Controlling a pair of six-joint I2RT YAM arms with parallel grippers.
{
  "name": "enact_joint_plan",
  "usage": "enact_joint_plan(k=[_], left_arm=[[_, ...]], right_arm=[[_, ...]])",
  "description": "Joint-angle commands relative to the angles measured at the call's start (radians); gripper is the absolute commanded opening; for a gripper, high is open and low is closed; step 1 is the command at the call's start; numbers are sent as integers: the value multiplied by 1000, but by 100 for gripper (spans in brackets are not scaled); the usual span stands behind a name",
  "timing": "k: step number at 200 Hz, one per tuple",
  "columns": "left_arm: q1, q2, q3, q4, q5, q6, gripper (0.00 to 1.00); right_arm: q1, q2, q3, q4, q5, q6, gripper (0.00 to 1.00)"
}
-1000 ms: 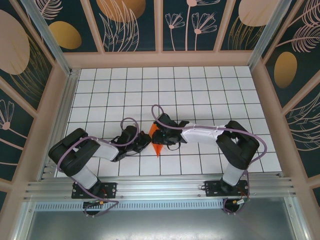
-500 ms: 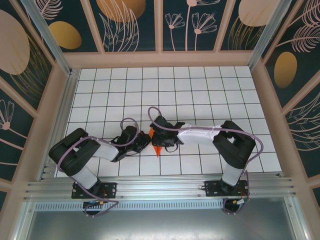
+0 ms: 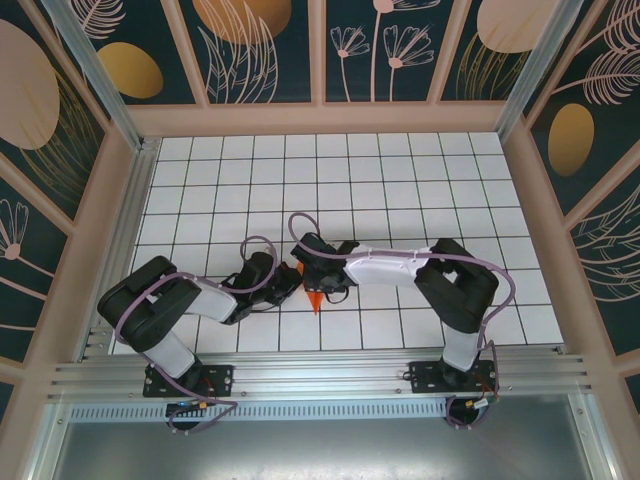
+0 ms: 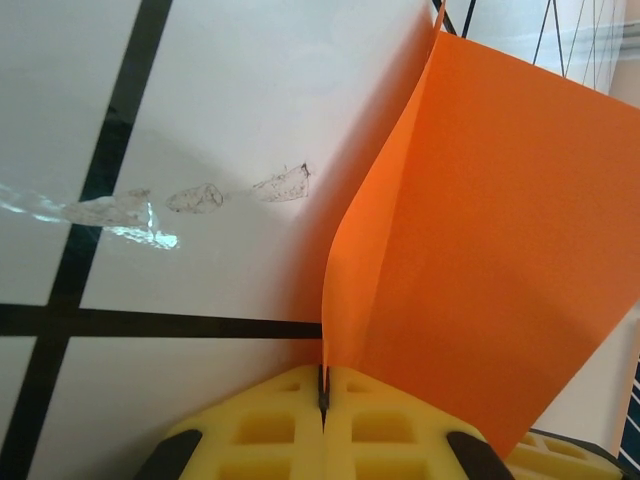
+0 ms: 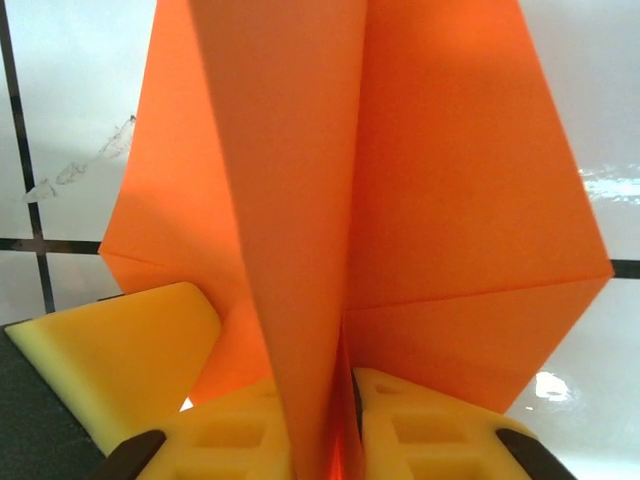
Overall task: Fold a paper plane with a square sheet of paper (pick it up from the middle)
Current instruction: Move the paper plane to the top-center of the table.
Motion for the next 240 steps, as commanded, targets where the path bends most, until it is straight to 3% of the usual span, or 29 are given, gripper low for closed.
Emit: enact_joint_plan(k=[1,49,97,152,202,240], left_arm=[[8,-27,-6,4,7,-7,14],[89,-179,7,-144,-6,48,50],[205,-313,79,-445,-87,201,70],[236,-377,149,-629,-198,307,81],[238,-368,163,-655,-223,337,84],[238,-340,171,-653,-213,344,85]], right_arm=[[9,17,36,-49,39,25,15],[-30,-18,117,-167,150,-35,6],[-255,4,203,-200,148,-229,5],[-445,165,418,-233,127,-414,9],[-485,348,598,-289,186,-492,14],[-487,393,635,-291,189,-492,18]])
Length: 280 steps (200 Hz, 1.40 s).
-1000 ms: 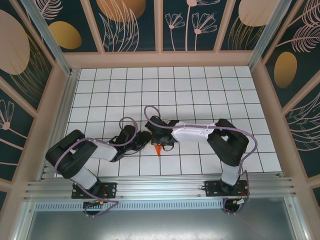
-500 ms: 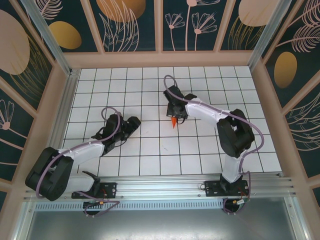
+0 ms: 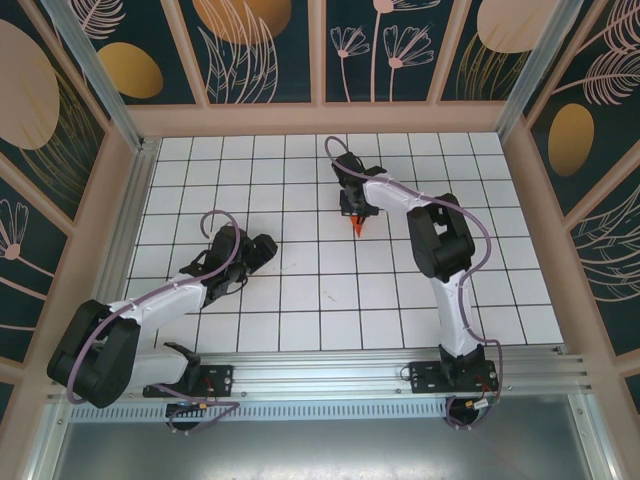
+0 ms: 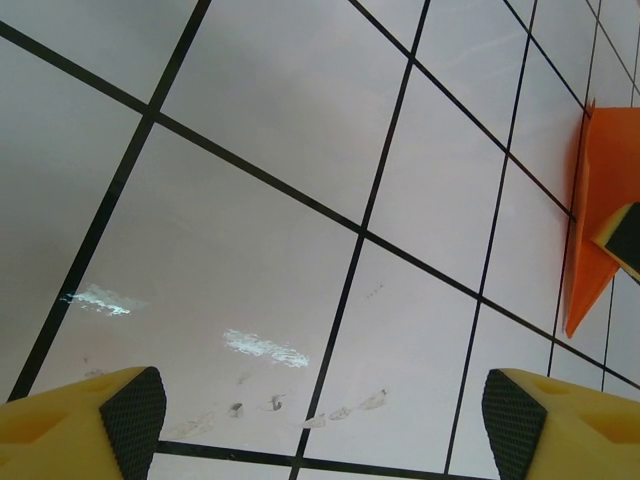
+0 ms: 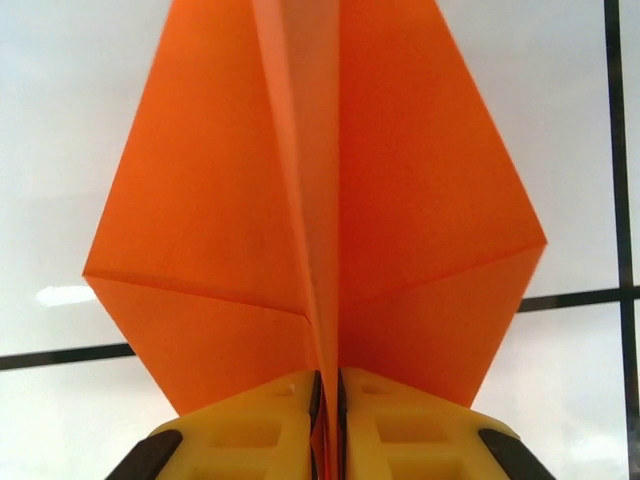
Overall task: Fold a paper plane with a square sheet of paper (pick it up from the middle)
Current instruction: Move the paper plane to the top-center of the table.
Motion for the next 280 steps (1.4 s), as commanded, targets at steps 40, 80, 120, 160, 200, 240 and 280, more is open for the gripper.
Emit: enact_joint_plan(k=[40,80,120,160,200,240,280], left_arm=[[8,32,35,-27,-9,31,85],[9,48,40,-24,-2,31,85],[8,55,40,-23,-1,33,86],[8,56,40,-25,-2,38,86],[8,35,79,-69,-26,56,86],[10,10,202,-222,-174,117,87],[25,-27,296,-313,-351,184,92]], right_arm=[[-5,30,45,-50,11,-29,24],[-5,47,44,-49,6,-34,24],[0,72,40,-47,0,-34,26],[4,90,32,-50,2,-33,27],[7,30,116,-99,37,-31,30],[6,-164,201,-147,107,20,54],[-20,-459,24,-6,167,54,75]])
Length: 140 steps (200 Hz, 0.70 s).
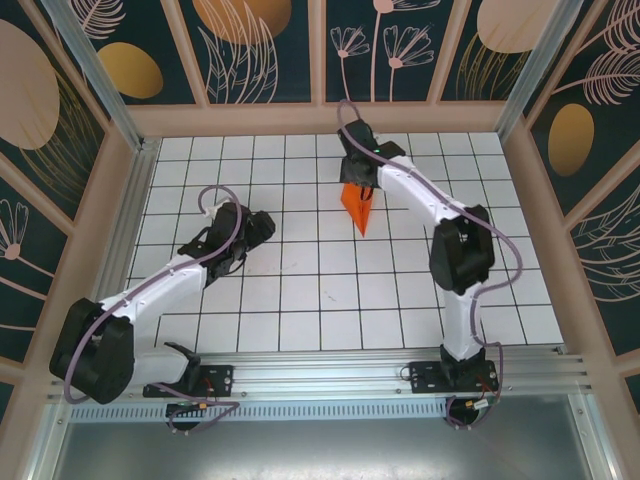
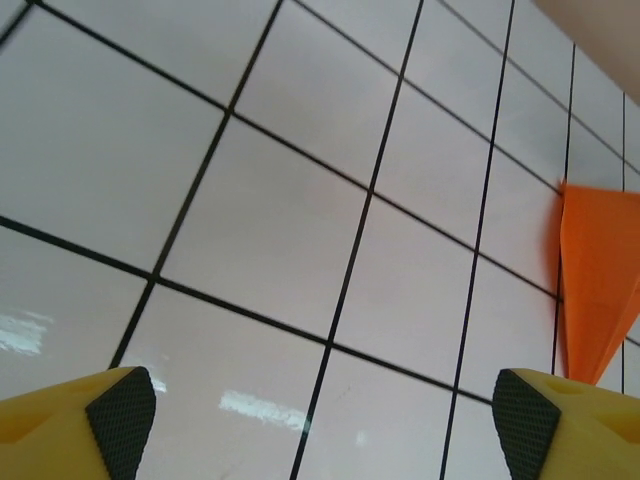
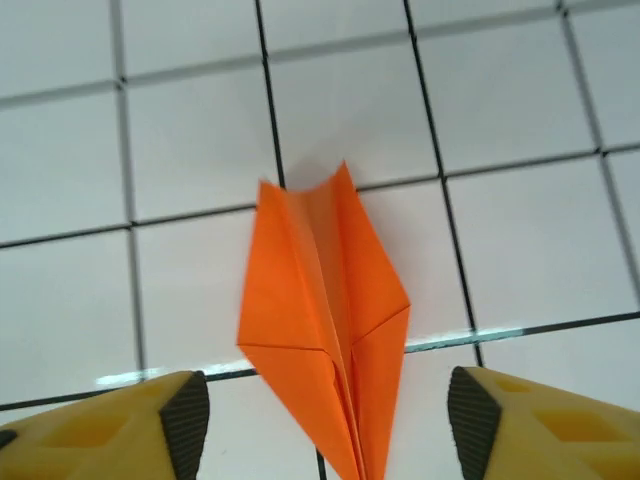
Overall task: Fold a paper plane with a square sheet of paper (pick it up from the middle)
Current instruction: Move the paper plane to the top-center of the table.
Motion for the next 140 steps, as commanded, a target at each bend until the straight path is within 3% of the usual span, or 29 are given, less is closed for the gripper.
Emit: enact_joint_plan(k=[1,25,44,83,106,140], left_arm=[[21,-41,54,-103,-159,72,92],[39,-83,68,-100,-290,141,99],[52,-115,48,-56,-406,217,99],[116,-191,-103,134,-541,334,98],[155,-249,-241,315,-600,417,98],[202,-311,-411,571,-549,559,98]], right_arm=[[-23,-219,-95,77,82,32,76],[-77,-443,-342,279,145,-16,87],[-180,-604,-559,438,134,-38,99],[-392,-775,-906,667,167,-45,99],[-444,-817,-1088,817,198,-92,99],[-453,-828,-1321,1103,238,-230,99]])
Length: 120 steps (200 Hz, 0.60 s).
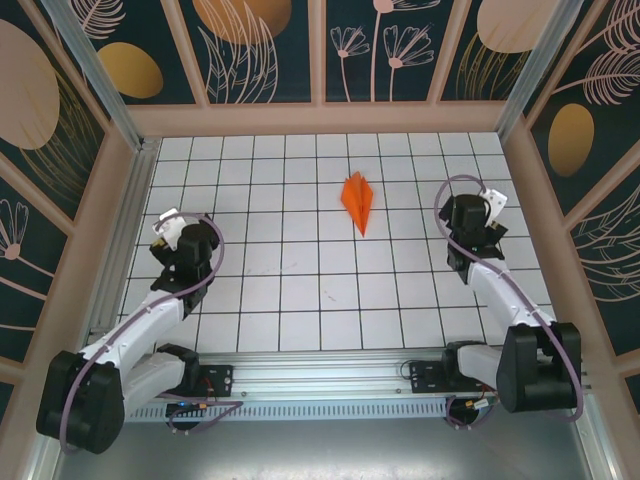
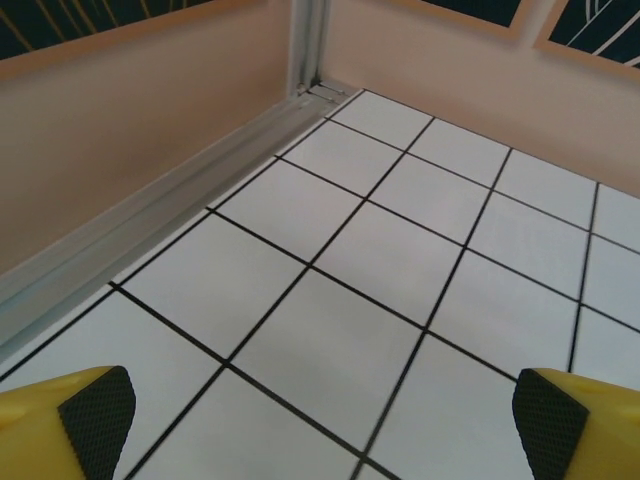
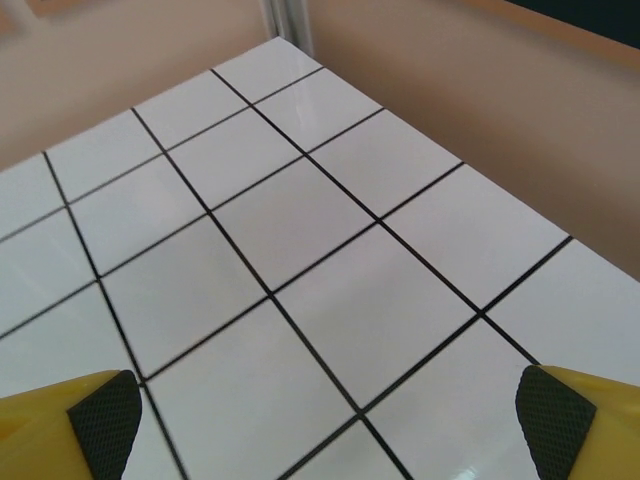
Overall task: Fold a paper plane with a square sheet of paper (pick it up from the middle)
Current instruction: Move the paper plane to the top-center of the table, then reset both arms
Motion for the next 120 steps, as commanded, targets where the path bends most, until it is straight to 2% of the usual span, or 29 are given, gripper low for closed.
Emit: enact_joint_plan(k=[1,29,69,120], left_arm=[[26,-39,-75,248,-19,141,99],[81,-27,-138,391,58,219,99],[126,40,-179,554,159,371,99],[225,197,-264,859,347,397,98]], right_arm=[[-6,-34,-119,304,40,-120,99],[-6,0,-276,579,-23,-200,99],[-1,159,-342,880,-139,-286,99],[-20,257,-384,1094,-284,-326,99]])
